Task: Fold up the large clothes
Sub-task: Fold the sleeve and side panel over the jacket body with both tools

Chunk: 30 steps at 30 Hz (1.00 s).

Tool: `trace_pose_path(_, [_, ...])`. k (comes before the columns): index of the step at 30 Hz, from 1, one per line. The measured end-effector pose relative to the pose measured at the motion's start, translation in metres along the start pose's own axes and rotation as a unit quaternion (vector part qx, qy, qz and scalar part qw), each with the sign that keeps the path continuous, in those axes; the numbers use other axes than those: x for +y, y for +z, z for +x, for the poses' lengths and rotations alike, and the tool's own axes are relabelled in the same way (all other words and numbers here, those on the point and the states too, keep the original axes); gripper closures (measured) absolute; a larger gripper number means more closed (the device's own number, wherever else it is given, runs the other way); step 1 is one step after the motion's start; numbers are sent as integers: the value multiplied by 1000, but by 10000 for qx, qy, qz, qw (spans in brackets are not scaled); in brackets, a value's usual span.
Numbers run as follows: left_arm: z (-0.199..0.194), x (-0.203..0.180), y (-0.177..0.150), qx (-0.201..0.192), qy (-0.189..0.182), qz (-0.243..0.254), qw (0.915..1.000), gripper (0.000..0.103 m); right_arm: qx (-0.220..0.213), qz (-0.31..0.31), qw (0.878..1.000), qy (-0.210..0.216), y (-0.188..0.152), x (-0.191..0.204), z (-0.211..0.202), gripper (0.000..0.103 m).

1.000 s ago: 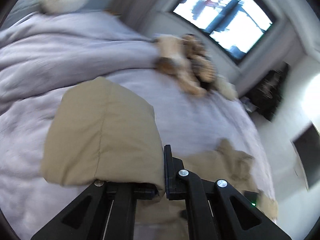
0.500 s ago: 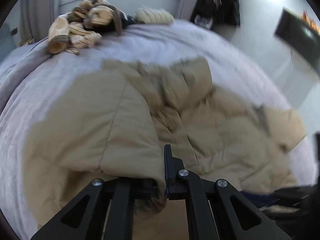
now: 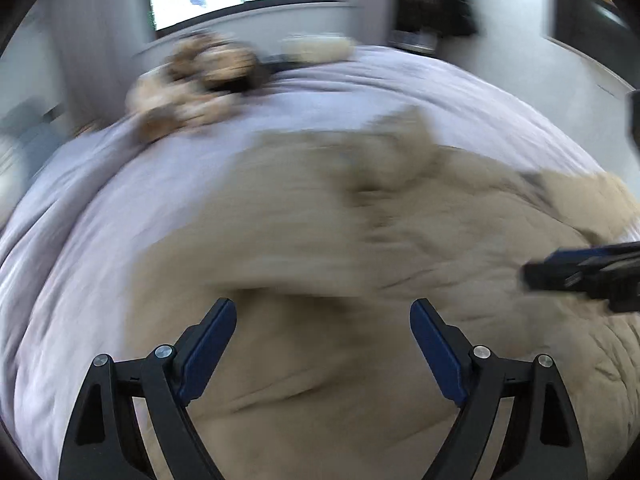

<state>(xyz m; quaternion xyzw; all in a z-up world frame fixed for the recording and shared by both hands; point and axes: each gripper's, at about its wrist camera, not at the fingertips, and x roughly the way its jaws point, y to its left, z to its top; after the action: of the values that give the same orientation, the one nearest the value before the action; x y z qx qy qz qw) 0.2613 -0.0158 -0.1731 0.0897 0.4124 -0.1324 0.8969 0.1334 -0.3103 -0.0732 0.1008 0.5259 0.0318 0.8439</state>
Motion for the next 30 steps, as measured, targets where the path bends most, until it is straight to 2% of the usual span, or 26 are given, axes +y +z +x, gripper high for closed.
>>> trace_pose_path(1, [-2,19,-8,97,260,-293,9992,14,-172,-296,9994,37,4,17,-4,22])
trace_pose_path(3, [-3,54,-27,394,626,-854,9936,14,-430,-1035,9937,-10,11,61,-5,22])
trace_pose_path(5, [1,80,-46,739,746,-1258,9865,14,-603,-1831,9811,-176,12,106,2,21])
trace_pose_path(8, [13,99,-69,1213,1015,-1473,9764,14,-643,-3123,9435,-899,0,174,38,20])
trace_pose_path(11, [27,112,-80,1387,1174,-1673,9690,14,-665,-3776,9087,-1648,-12,203,73,20])
trace_pose_path(13, [38,121,-79,1317,1203,-1895,9655,14,-685,-3882,8953,-2073,-8,208,96,20])
trace_pose_path(15, [44,129,-72,1112,1558,-1917,9626,14,-808,-3832,8881,-2407,3,204,109,21])
trace_pose_path(16, [46,133,-69,1091,1623,-1962,9609,14,-898,-3747,8892,-2466,7,198,108,35])
trace_pose_path(17, [46,138,-69,1076,1608,-2066,9591,14,-1040,-3467,9004,-2413,20,188,101,57])
trace_pose_path(18, [46,144,-69,1046,1598,-2171,9573,13,-1145,-3149,9116,-2382,29,177,93,101])
trace_pose_path(20, [45,149,-70,992,1496,-2181,9593,13,-1316,-2155,9456,-2054,46,138,67,99])
trace_pose_path(22, [41,146,-70,1009,1387,-1973,9652,13,-1073,-1080,9772,-1479,55,90,59,99])
trace_pose_path(24, [38,146,-67,1165,1147,-1731,9712,13,-658,-165,9936,-907,52,46,67,98])
trace_pose_path(25, [30,146,-68,1209,753,-1626,9764,13,-442,418,9968,-519,46,21,74,98])
trace_pose_path(27, [16,148,-68,1163,136,-1603,9801,13,-199,1130,9934,-20,34,-10,82,95])
trace_pose_path(28, [7,153,-66,1127,-183,-1674,9793,13,-56,1498,9884,244,27,-25,88,94])
trace_pose_path(30, [3,170,-55,1030,-620,-1961,9732,13,-42,1938,9788,665,13,-42,92,94])
